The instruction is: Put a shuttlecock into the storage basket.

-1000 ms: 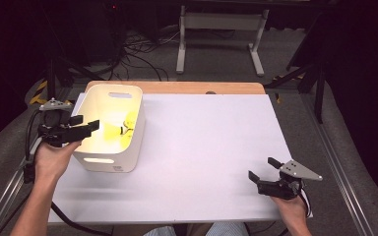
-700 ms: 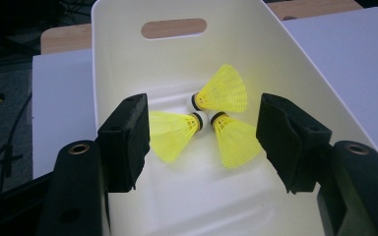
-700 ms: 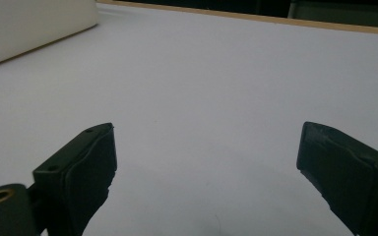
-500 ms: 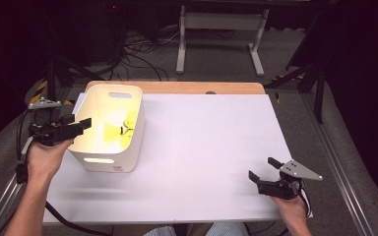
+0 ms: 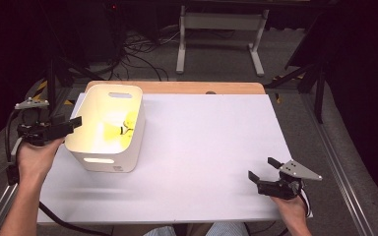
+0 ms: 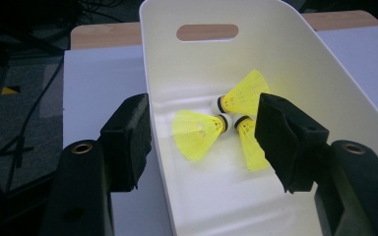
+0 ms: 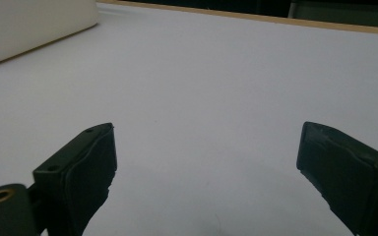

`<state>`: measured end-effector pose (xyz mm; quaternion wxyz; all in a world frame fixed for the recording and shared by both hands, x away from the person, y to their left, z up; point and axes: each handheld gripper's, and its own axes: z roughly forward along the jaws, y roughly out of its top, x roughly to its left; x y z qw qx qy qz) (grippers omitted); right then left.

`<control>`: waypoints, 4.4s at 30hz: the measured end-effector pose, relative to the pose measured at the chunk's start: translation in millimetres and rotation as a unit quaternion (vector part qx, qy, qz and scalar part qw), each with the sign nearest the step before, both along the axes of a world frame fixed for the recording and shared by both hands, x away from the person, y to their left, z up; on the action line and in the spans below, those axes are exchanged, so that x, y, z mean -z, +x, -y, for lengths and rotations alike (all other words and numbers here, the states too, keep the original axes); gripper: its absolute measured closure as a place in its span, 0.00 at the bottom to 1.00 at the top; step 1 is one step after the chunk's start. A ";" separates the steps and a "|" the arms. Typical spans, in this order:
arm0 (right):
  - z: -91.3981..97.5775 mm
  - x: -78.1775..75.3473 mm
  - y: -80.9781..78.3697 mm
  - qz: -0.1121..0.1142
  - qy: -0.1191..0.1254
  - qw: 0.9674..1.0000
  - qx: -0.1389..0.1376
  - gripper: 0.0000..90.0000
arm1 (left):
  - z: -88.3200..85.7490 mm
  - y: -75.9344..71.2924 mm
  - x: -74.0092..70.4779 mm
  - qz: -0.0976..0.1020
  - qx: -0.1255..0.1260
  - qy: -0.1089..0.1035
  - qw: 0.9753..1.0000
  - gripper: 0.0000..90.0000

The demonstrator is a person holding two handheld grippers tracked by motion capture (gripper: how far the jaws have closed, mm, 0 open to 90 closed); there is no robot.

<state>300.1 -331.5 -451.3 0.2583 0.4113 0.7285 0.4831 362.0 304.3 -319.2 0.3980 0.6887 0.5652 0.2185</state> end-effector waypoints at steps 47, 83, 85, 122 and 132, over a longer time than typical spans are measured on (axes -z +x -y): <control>-1.2 0.0 1.4 0.000 -0.003 1.000 -0.002 0.10 | -36.5 -13.3 27.3 -0.002 -0.058 -0.003 0.998 0.44; -2.6 -0.1 1.4 0.001 -0.004 1.000 -0.003 0.10 | -41.4 -34.8 51.0 -0.008 -0.061 -0.004 0.998 0.42; -2.5 0.0 1.5 0.000 -0.004 1.000 -0.003 0.10 | -41.9 -37.1 50.9 -0.005 -0.060 -0.008 0.998 0.42; -3.0 -1.0 -0.3 0.004 -0.004 1.000 -0.002 0.10 | -32.7 -69.2 70.1 0.015 -0.051 -0.016 0.998 0.40; -2.5 -1.2 -0.6 0.006 -0.005 1.000 -0.002 0.10 | -25.0 -74.2 73.6 0.020 -0.045 -0.020 0.999 0.40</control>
